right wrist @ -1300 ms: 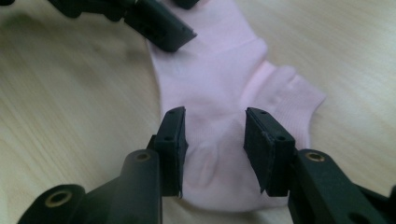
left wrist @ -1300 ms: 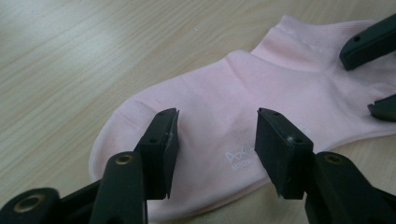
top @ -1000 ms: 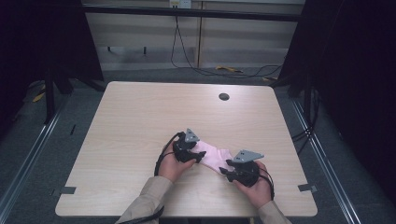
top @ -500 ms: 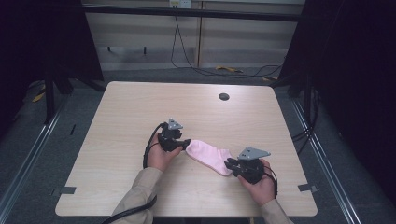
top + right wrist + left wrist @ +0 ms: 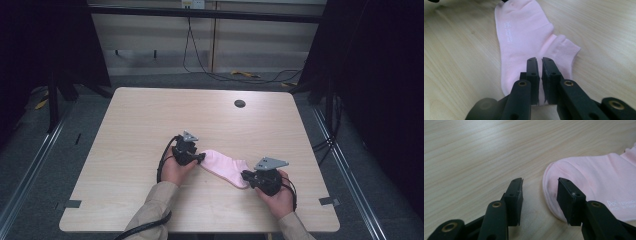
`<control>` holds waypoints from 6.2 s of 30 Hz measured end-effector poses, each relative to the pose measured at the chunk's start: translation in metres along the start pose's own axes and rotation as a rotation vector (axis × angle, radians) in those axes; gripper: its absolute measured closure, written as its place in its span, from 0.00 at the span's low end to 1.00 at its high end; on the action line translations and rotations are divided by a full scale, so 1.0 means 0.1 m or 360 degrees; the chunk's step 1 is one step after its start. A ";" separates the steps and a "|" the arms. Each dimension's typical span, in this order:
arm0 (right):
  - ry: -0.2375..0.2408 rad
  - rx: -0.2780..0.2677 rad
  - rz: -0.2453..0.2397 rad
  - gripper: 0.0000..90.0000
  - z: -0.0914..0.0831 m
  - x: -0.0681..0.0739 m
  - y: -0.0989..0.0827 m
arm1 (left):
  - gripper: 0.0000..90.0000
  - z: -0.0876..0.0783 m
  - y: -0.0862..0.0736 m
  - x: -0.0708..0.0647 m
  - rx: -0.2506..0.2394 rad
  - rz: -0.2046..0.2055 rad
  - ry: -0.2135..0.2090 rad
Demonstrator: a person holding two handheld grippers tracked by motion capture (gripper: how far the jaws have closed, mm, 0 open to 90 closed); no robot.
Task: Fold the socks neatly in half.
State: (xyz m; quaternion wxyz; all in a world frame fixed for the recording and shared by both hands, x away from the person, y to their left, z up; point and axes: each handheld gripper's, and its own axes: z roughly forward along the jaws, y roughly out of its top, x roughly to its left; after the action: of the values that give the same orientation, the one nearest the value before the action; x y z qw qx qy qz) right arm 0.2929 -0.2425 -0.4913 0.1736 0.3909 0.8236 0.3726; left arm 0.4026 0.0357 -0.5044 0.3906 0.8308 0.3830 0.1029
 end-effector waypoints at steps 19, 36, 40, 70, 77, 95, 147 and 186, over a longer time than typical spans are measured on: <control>0.0014 0.0031 0.0022 0.95 0.05 0.02 -0.05 | 0.91 0.01 0.03 -0.09 0.0056 -0.0033 -0.0051; 0.0021 0.0015 0.0042 0.96 0.06 0.01 -0.06 | 0.98 -0.08 0.12 -0.11 0.0029 -0.0073 -0.0061; 0.0019 0.0017 0.0039 0.96 0.06 0.02 -0.05 | 0.98 -0.13 0.18 -0.14 -0.0004 -0.0063 -0.0080; 0.0142 0.0063 -0.0118 0.98 0.49 0.29 0.33 | 0.98 -0.29 0.30 -0.18 -0.0059 0.0016 -0.0104; 0.0140 -0.0012 -0.0091 0.98 0.42 0.29 0.36 | 0.98 -0.34 0.31 -0.17 -0.0066 0.0014 -0.0091; 0.0074 0.0068 -0.0040 0.98 0.07 0.07 0.05 | 0.98 -0.41 0.39 -0.28 -0.0086 0.0064 -0.0109; 0.0047 0.0027 0.0042 1.00 0.04 -0.05 0.00 | 0.98 -0.12 0.43 -1.08 -0.0006 0.0254 -0.0369; -0.0002 0.0076 0.0093 1.00 -0.02 -0.10 -0.10 | 0.98 0.09 0.24 -1.26 0.0081 0.0284 -0.0433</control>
State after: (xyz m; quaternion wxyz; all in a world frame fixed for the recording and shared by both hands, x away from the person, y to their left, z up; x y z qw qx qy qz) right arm 0.2927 -0.2556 -0.4973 0.1538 0.4191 0.8203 0.3576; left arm 0.3337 -0.0690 -0.4768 0.4070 0.8774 0.2537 0.0140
